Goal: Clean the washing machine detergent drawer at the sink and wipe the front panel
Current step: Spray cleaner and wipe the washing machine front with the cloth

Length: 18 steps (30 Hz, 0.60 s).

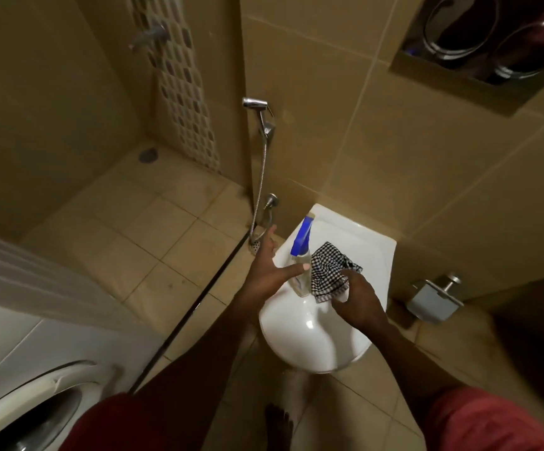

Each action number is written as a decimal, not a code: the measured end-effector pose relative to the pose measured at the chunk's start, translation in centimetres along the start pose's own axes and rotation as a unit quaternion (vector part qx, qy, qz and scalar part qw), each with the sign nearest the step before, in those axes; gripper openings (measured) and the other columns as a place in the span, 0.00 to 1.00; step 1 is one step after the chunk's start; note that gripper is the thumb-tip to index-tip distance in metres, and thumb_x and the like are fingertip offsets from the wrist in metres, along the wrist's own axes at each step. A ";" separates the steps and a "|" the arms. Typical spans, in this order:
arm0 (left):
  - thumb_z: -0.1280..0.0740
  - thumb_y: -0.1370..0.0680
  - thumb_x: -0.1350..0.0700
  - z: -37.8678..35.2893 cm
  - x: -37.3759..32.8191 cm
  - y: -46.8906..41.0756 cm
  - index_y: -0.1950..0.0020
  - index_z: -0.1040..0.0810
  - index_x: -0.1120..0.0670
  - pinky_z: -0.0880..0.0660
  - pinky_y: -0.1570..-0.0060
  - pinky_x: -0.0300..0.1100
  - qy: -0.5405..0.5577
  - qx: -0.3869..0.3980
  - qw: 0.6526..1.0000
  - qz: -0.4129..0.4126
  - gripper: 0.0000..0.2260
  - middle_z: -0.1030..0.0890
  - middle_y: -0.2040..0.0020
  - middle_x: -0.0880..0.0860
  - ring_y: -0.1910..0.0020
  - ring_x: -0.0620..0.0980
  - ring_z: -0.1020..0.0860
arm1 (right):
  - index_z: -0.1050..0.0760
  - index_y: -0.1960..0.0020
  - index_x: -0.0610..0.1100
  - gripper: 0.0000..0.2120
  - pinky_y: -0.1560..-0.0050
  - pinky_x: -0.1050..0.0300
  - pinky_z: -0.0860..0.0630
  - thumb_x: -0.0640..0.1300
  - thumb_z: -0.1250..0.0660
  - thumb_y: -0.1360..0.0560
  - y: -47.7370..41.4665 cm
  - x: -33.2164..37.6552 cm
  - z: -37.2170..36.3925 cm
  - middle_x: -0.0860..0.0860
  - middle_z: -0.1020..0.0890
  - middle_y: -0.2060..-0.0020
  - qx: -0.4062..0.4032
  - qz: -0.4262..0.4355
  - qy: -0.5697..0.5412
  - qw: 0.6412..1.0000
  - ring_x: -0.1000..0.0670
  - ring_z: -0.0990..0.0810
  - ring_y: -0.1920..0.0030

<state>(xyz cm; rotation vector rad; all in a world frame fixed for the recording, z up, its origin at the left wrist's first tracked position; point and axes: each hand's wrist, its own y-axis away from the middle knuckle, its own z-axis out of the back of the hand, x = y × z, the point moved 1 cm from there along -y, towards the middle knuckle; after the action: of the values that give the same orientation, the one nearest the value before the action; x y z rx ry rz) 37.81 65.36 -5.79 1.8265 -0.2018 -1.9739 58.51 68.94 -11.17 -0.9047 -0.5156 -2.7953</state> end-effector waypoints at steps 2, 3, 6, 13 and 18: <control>0.22 0.31 0.57 -1.3 0.7 -1.5 0.21 0.49 0.44 0.33 0.38 0.41 0.013 0.006 1.000 -0.013 0.47 0.37 0.23 0.51 0.29 0.46 0.34 | 0.32 0.30 0.38 0.32 0.35 0.59 0.36 0.40 0.26 0.32 -1.5 -1.6 -0.5 0.42 0.26 0.33 0.005 0.009 0.027 1.000 0.42 0.29 0.33; 0.22 0.30 0.58 -1.9 1.0 -2.1 0.21 0.49 0.45 0.33 0.39 0.40 0.016 0.008 1.000 -0.020 0.47 0.36 0.24 0.51 0.31 0.44 0.33 | 0.33 0.29 0.40 0.35 0.32 0.55 0.36 0.43 0.24 0.33 -2.4 -2.5 -0.9 0.42 0.28 0.31 0.015 0.019 0.053 0.998 0.42 0.31 0.31; 0.22 0.31 0.57 -3.3 2.0 -3.8 0.21 0.49 0.47 0.32 0.40 0.39 0.014 -0.006 0.999 -0.029 0.48 0.35 0.24 0.50 0.31 0.44 0.32 | 0.40 0.24 0.45 0.46 0.30 0.40 0.36 0.52 0.22 0.36 -5.0 -4.7 -2.2 0.44 0.39 0.24 0.068 0.058 0.160 0.983 0.40 0.40 0.26; 0.21 0.40 0.45 -5.1 5.1 -5.6 0.24 0.38 0.53 0.27 0.35 0.45 -0.024 -0.043 0.998 -0.044 0.48 0.27 0.32 0.49 0.33 0.47 0.27 | 0.60 0.22 0.55 0.45 0.27 0.35 0.46 0.43 0.33 0.27 -9.3 -6.5 -4.5 0.49 0.54 0.21 0.158 0.125 0.375 0.905 0.42 0.50 0.23; 0.27 0.36 0.40 -5.1 5.9 -5.6 0.37 0.28 0.60 0.21 0.45 0.56 -0.057 -0.103 0.991 -0.059 0.35 0.22 0.47 0.61 0.49 0.59 0.22 | 0.57 0.21 0.50 0.43 0.32 0.38 0.39 0.45 0.34 0.27 -9.7 -8.3 -6.7 0.49 0.39 0.25 0.126 0.068 0.363 0.921 0.44 0.36 0.29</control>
<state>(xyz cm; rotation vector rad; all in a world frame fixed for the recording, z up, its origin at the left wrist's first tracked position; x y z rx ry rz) 41.37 68.90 -13.97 1.6301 0.0762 -2.0960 59.12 75.87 -23.80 0.1611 -0.6216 -2.5850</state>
